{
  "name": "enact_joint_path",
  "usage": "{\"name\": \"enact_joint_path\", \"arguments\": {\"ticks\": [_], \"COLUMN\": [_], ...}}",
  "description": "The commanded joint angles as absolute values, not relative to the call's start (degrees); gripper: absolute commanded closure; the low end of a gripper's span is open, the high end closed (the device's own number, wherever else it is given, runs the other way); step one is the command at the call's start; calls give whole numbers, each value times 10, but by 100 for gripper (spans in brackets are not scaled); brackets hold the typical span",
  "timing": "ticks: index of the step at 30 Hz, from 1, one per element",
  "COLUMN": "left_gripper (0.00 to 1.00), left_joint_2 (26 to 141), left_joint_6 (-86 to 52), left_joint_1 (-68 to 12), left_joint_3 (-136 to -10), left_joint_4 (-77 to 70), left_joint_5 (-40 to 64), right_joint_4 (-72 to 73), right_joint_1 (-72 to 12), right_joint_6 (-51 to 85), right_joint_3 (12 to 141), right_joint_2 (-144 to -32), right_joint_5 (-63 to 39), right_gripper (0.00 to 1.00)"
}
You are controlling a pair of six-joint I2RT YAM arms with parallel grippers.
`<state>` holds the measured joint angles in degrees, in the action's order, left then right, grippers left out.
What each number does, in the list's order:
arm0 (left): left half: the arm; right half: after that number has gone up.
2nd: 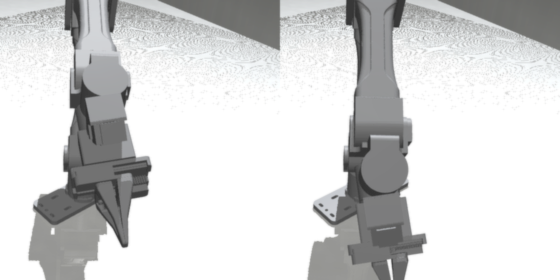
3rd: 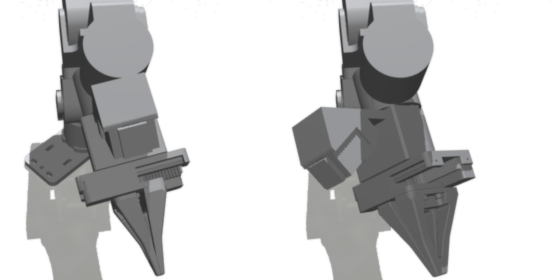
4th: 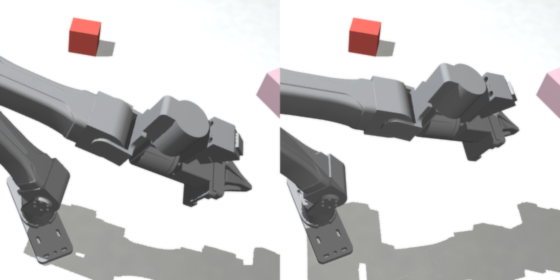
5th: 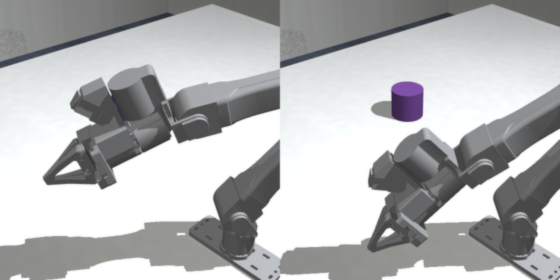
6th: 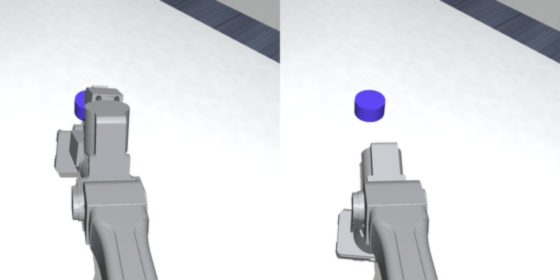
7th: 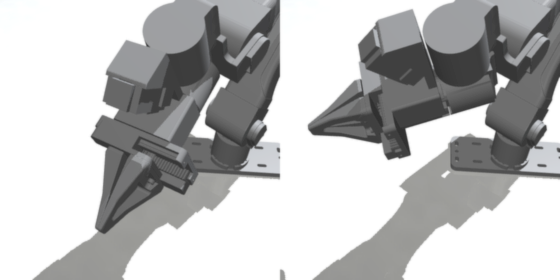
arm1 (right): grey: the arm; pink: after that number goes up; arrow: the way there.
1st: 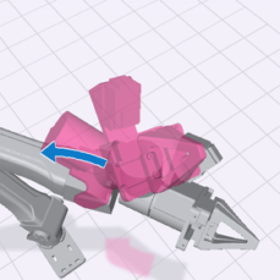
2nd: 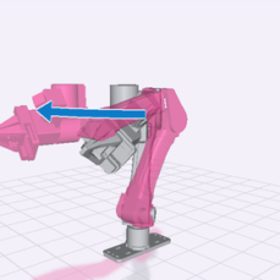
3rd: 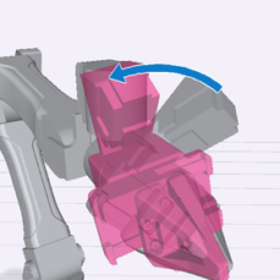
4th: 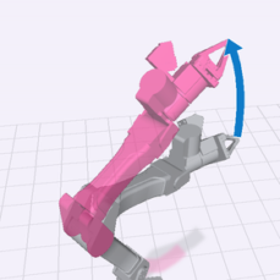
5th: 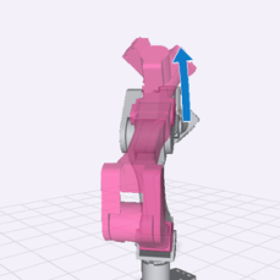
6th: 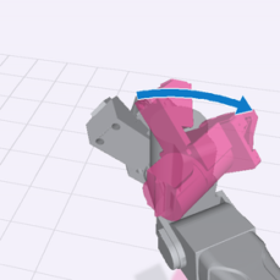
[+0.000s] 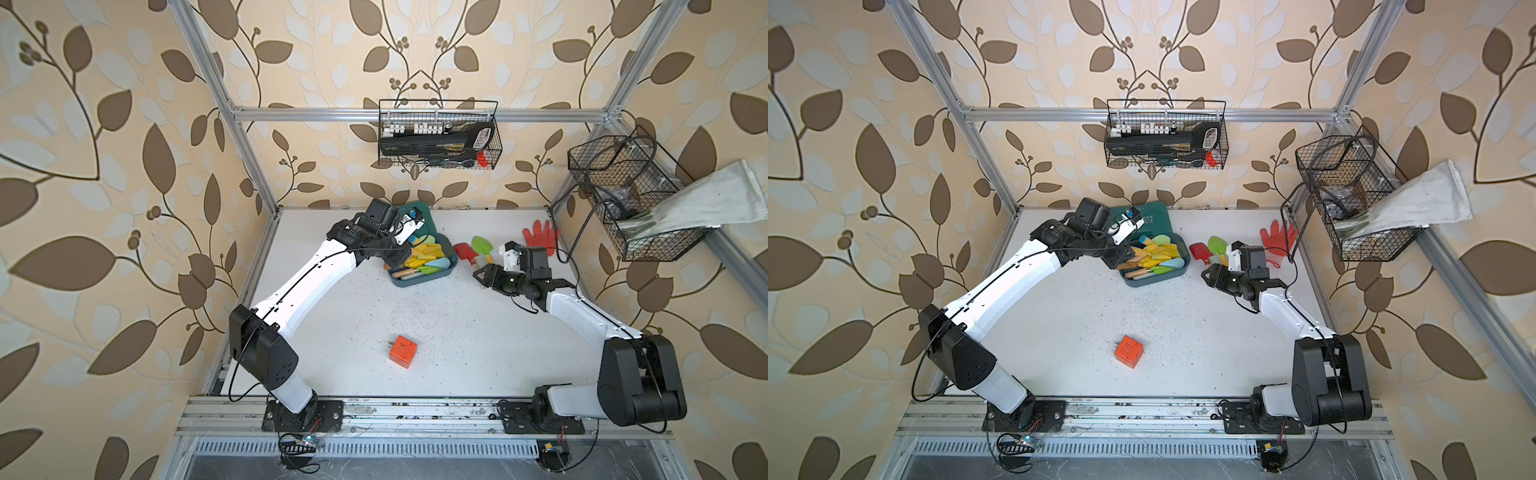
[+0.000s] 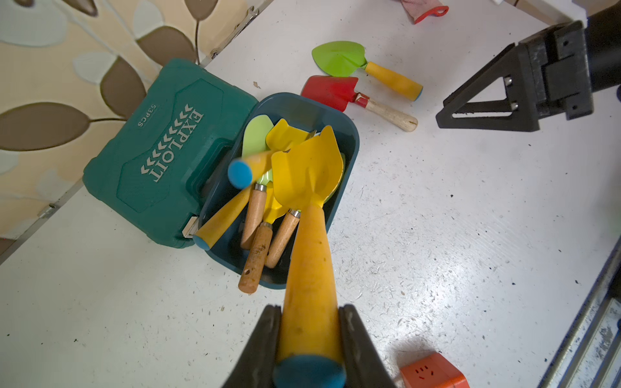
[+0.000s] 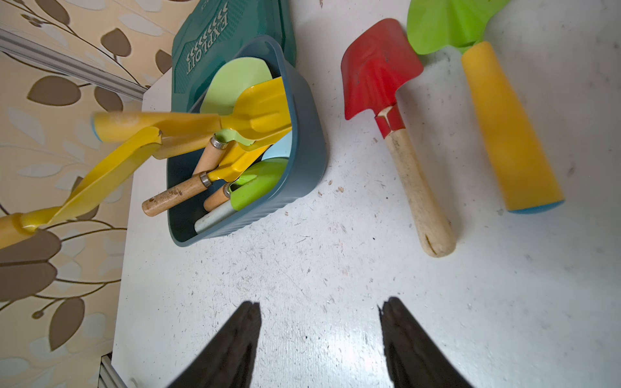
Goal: Take the shovel out of the storage box
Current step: Pick up the shovel from the storage box.
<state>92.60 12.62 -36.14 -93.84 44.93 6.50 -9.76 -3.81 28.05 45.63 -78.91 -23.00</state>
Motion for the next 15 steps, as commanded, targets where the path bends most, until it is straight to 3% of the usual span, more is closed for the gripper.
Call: {"name": "enact_joint_path", "arguments": {"ticks": [1, 7, 15], "left_gripper": [100, 100, 100], "left_joint_2": [897, 867, 761], "left_joint_6": [107, 63, -18], "left_joint_1": [-367, -368, -369], "left_joint_3": [-934, -899, -787], "left_joint_4": [449, 466, 347], "left_joint_5": [84, 84, 71], "right_joint_4": [-93, -92, -77], "right_joint_1": [-34, -31, -30], "right_joint_6": [284, 286, 295], "right_joint_3": [448, 446, 440], "right_joint_2": [-782, -781, -777], "right_joint_5": [-243, -250, -268], "right_gripper": [40, 40, 38]}}
